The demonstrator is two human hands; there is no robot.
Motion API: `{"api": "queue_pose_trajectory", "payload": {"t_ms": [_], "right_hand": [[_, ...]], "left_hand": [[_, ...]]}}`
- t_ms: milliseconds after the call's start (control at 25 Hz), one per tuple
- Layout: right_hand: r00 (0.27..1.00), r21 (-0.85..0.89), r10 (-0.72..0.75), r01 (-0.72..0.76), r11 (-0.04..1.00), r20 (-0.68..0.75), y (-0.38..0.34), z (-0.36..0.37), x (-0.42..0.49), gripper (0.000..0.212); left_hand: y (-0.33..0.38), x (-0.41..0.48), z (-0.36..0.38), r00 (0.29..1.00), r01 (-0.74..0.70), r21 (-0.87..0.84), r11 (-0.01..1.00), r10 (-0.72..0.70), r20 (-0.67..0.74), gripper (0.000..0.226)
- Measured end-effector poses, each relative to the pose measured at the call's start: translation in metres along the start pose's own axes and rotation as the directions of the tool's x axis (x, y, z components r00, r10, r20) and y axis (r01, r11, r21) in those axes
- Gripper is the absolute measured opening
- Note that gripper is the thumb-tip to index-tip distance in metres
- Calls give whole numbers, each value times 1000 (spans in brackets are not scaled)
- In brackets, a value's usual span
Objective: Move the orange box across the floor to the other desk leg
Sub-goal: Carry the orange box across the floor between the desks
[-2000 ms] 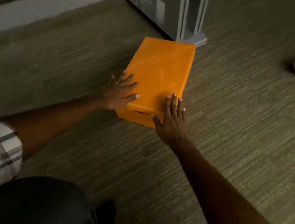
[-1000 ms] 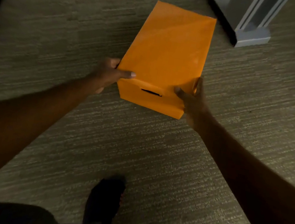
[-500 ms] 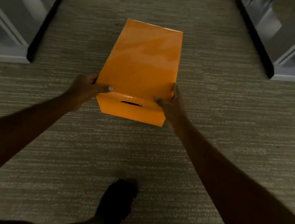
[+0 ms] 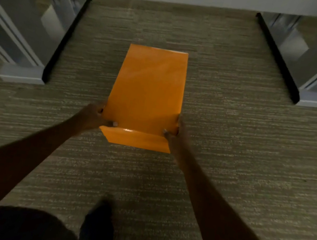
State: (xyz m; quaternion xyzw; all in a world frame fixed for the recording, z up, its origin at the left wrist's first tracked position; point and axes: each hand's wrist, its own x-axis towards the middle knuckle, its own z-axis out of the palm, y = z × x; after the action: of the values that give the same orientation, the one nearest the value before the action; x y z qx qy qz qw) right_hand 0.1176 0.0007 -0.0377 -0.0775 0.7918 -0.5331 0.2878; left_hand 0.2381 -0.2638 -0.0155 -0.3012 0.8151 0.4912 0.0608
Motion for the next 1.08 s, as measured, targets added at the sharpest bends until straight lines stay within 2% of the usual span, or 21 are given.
{"api": "queue_pose_trajectory", "payload": {"t_ms": [120,240,400,520,680,760,920,1000,1080], "right_hand": [[1000,-30,8,-8,1000,-18,-1,0,-2,82],[999,-25,28,-29,999,-19,0,0,-1,83],[998,-20,55,-55,998,-5,1,-2,0,80],[994,117,88,-96,989,66,-2,-9,5,68],[960,220,153,-205,954,234,-4,-15,5,63],[949,270,178,-249,930,261,-5,-16,5,58],[944,324,167,-259,910,285,2,-16,10,53],[946,333,157,-250,909,282,6,-17,14,54],[946,342,147,-245,907,288,9,-17,16,58]], "left_hand": [[3,1,0,998,53,40,998,-52,-17,95],[2,3,-1,997,72,8,997,-72,15,101],[5,2,3,996,88,16,996,-88,32,90],[10,2,3,998,48,56,997,-51,47,80],[6,-1,3,998,17,41,999,-19,54,78],[5,0,-1,997,23,53,998,-26,68,73],[-2,8,-16,978,199,-164,966,-185,97,63],[-6,11,-18,965,242,-240,940,-209,156,63],[-16,11,-11,956,258,-343,903,-188,224,52]]}}
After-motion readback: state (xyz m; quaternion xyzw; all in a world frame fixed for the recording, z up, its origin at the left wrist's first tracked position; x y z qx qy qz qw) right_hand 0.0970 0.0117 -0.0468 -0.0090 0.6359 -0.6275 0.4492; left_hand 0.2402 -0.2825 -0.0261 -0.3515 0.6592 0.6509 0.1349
